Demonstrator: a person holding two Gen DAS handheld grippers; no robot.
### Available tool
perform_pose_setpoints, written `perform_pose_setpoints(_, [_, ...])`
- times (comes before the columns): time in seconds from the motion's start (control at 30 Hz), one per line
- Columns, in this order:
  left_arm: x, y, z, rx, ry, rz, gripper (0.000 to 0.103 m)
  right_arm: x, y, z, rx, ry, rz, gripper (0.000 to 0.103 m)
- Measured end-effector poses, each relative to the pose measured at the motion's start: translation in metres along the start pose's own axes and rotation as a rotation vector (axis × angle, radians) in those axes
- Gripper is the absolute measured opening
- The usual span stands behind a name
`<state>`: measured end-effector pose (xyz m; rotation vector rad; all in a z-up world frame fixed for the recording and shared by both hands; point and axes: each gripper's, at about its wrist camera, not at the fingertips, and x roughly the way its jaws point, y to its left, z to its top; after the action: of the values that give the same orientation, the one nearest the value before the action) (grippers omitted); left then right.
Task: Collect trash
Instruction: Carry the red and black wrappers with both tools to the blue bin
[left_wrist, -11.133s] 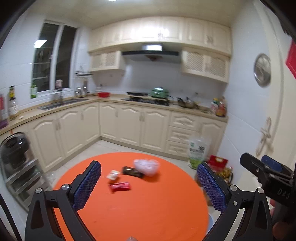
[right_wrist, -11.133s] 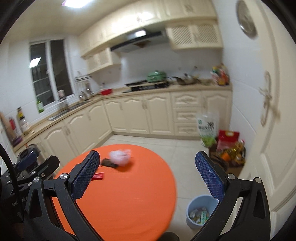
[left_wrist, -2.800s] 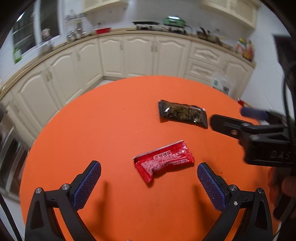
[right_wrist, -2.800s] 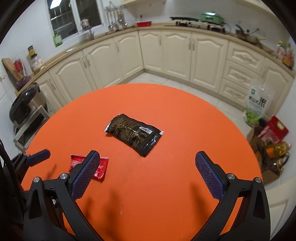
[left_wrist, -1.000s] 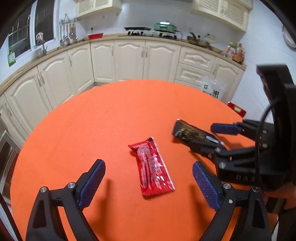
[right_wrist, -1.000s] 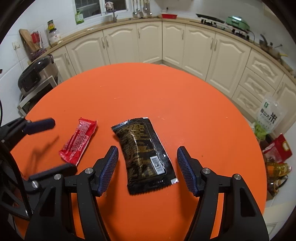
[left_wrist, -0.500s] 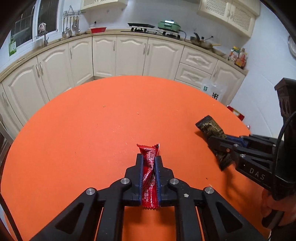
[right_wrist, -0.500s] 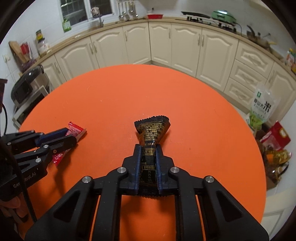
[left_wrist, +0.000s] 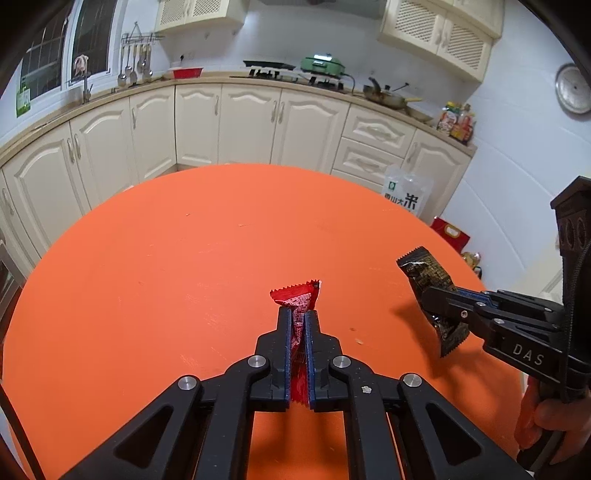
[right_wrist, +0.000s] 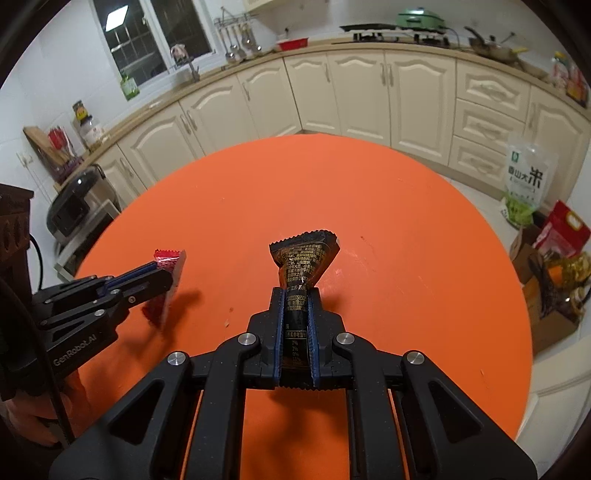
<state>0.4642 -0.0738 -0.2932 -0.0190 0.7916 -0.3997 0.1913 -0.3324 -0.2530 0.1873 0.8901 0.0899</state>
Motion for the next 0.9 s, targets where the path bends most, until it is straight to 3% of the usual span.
perform_pose_setpoints(0.43, [-0.063,-0.018,-0.042,0.037,-0.064,-0.032,0.0,-0.06,-0.003,-0.017,0.025,-0.078,0.003,0.011])
perform_pose_setpoints(0.9, [-0.149,-0.104,-0.092,0.147,-0.203,-0.117,0.0,-0.152,-0.02,-0.038,0.075,-0.22,-0.059,0.011])
